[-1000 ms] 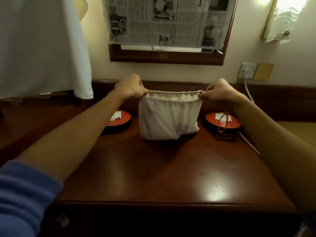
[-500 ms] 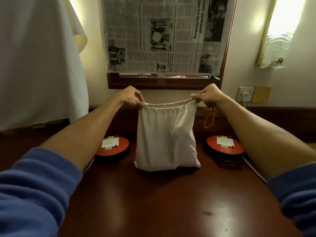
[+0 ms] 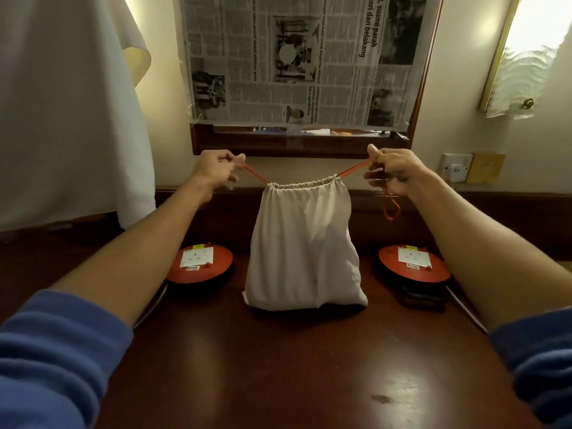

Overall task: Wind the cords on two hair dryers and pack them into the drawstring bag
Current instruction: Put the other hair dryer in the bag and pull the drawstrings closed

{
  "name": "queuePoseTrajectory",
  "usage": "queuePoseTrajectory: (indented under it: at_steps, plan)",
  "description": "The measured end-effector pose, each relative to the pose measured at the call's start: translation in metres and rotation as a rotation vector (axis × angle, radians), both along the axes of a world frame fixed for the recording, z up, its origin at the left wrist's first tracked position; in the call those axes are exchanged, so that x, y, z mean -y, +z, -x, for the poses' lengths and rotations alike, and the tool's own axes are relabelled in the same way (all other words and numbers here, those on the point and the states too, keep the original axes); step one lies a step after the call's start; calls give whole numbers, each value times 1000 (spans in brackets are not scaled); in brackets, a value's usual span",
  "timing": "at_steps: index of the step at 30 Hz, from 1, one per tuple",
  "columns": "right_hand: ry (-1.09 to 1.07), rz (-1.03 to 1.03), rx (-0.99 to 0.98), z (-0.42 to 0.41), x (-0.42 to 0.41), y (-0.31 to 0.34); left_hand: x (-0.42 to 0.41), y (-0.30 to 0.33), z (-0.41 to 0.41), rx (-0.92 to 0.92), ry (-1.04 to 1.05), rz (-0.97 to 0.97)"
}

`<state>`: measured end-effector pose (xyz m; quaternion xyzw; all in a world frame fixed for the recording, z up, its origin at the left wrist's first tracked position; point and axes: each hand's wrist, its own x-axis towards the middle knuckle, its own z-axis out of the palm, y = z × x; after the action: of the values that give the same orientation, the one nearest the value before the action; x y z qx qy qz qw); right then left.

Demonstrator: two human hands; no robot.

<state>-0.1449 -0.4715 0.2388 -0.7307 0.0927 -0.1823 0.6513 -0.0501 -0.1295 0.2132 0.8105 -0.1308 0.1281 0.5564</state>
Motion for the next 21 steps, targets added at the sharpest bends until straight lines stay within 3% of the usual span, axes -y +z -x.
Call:
queuePoseTrajectory:
  at_steps: [4, 6, 7, 12, 16, 19, 21]
  plan:
    - [220, -647, 140, -19, -31, -3, 40, -9, 9, -323, -353, 848]
    - [175, -767, 137, -25, -42, -4, 54, -13, 12, -420, -367, 1149]
    - [142, -749, 116, -26, -45, -4, 58, -14, 11, -445, -338, 1187]
    - [64, -396, 78, -31, -38, -13, 52, -15, -2, -260, -185, 762]
    - [23, -275, 128, -27, -34, -15, 41, -7, -5, -188, -185, 661]
    - [-23, -13, 210, -30, -28, -15, 33, -2, -7, -169, -233, 607]
    - [-32, 217, 256, -31, -28, -15, 27, 3, -8, -77, -197, 460]
